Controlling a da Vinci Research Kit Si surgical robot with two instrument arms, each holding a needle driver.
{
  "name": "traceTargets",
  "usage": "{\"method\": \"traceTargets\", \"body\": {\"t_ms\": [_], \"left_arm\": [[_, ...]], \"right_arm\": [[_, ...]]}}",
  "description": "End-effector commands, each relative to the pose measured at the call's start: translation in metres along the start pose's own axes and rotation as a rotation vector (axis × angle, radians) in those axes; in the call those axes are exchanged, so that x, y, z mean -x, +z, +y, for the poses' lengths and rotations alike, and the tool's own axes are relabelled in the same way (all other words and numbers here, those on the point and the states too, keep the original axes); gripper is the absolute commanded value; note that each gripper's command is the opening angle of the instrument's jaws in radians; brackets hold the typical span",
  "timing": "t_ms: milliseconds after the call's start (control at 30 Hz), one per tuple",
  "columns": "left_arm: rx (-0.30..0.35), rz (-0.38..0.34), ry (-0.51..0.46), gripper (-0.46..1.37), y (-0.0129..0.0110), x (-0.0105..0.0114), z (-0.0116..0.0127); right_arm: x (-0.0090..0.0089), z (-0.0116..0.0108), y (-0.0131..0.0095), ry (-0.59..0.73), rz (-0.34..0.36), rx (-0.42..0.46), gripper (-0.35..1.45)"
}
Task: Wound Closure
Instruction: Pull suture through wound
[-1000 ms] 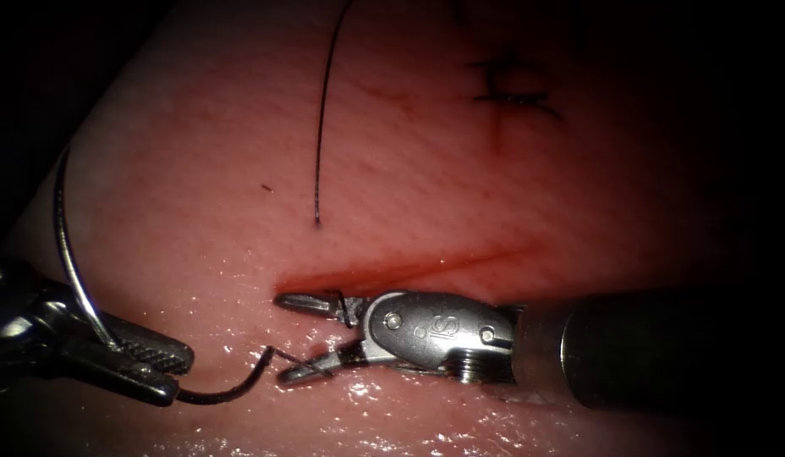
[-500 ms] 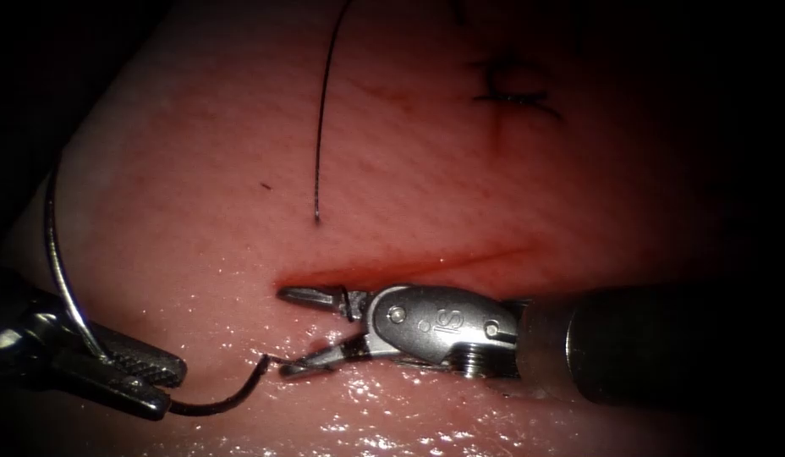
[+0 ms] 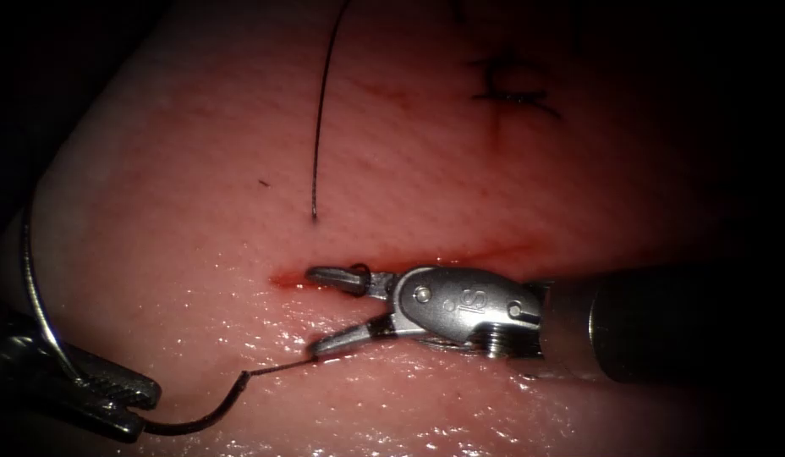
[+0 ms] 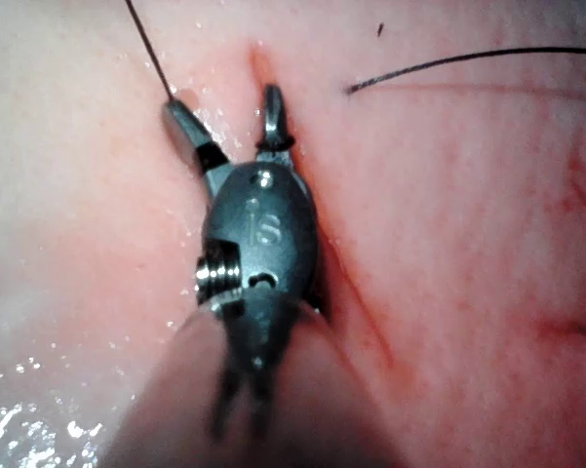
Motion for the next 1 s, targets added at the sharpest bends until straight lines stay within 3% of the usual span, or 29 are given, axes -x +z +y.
{"method": "traceTargets", "body": {"t_ms": [33, 333, 633, 1000], "left_arm": [[0.005, 0.000, -0.001, -0.35, 0.0001, 0.0000, -0.0001], [0.006, 0.001, 0.004, -0.35, 0.0001, -0.0001, -0.0001], [0.008, 0.001, 0.009, -0.35, -0.0001, -0.0002, -0.0001], [0.012, 0.001, 0.016, -0.35, 0.0001, -0.0002, -0.0001]], "right_arm": [[-0.0001, -0.0001, -0.0006, 0.001, 0.002, -0.010, 1.03], [-0.0001, -0.0002, -0.0035, 0.025, -0.001, -0.009, 1.03], [0.0003, -0.0005, -0.0049, 0.129, -0.010, 0.009, 1.06], [0.0001, 0.0006, -0.0043, 0.155, -0.277, 0.047, 1.04]]}}
